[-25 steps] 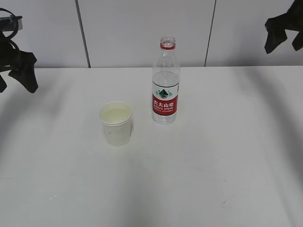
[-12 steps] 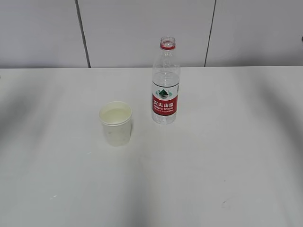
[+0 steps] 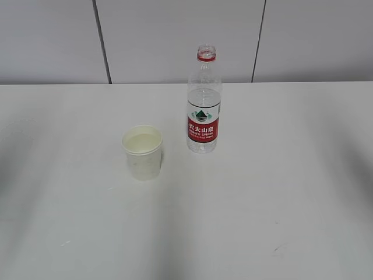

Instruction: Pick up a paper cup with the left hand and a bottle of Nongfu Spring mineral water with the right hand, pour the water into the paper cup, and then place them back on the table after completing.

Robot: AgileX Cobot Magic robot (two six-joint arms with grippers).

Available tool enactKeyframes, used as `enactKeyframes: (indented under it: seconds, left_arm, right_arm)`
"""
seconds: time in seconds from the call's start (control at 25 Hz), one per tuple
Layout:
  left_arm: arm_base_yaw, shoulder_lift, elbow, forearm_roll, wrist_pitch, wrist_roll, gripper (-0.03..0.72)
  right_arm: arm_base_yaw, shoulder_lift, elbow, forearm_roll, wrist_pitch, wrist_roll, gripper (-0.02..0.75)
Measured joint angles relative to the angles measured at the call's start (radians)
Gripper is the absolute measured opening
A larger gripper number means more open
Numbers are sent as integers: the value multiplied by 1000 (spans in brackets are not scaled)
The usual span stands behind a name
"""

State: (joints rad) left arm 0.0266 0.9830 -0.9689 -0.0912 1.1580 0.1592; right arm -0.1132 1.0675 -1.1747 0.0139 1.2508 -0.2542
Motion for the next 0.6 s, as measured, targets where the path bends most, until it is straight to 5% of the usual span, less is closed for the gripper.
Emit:
enactKeyframes:
  seconds: [0.6]
  left_arm:
    - [-24,-740,371,42,70,-54,545]
  right_arm:
    - [22,-633,475,-6,4,32,593]
